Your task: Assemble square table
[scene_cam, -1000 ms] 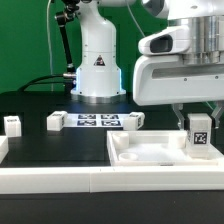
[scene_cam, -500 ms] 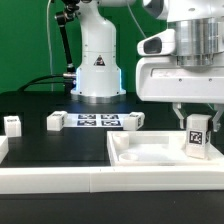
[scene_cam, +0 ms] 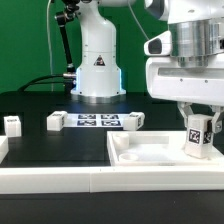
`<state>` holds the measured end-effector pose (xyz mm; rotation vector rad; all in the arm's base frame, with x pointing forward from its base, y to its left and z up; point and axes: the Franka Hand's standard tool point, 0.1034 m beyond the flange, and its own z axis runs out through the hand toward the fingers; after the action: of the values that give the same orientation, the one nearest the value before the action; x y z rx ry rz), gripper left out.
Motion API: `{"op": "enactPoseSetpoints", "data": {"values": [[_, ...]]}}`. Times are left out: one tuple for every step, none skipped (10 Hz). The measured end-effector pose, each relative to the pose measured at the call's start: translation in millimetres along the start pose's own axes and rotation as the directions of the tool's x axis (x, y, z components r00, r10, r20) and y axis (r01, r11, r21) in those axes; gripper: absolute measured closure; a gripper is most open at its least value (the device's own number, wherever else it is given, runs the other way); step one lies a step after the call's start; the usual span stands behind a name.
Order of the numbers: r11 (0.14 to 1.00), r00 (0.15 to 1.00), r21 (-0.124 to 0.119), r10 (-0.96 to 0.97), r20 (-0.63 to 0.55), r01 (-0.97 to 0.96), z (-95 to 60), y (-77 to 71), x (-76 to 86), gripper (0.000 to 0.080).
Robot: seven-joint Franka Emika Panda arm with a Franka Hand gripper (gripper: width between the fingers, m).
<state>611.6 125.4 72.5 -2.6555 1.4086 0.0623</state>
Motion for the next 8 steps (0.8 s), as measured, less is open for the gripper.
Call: {"op": "enactPoseSetpoints", "data": {"values": [[1.0, 1.0, 0.0, -0.02, 0.001, 0.02, 0.3, -0.1, -0.5, 0.0421], [0.998, 0.998, 0.0, -0.058, 0.001, 0.058, 0.3, -0.1, -0.6, 0.0421], [0.993, 0.993, -0.013, -0.115, 0.005, 0.115, 0.0, 0.1, -1.2, 0.0229], [0.976, 0.976, -0.012, -0.216, 0.007, 0.216, -1.0, -2.5, -0.3, 0.0172], [0.956, 0.957, -0.01, -0.291, 0.008, 0.292, -1.1, -2.7, 0.0, 0.0172], [0.936, 0.936, -0.01, -0.351, 0.009, 0.351, -1.0, -2.6, -0.1, 0.0152], [0.903, 0.903, -0.009, -0.43, 0.01, 0.431, -1.0, -2.5, 0.0, 0.0152], [0.872, 0.872, -0.009, -0.489, 0.01, 0.489, -0.9, -2.5, 0.1, 0.0152]]}}
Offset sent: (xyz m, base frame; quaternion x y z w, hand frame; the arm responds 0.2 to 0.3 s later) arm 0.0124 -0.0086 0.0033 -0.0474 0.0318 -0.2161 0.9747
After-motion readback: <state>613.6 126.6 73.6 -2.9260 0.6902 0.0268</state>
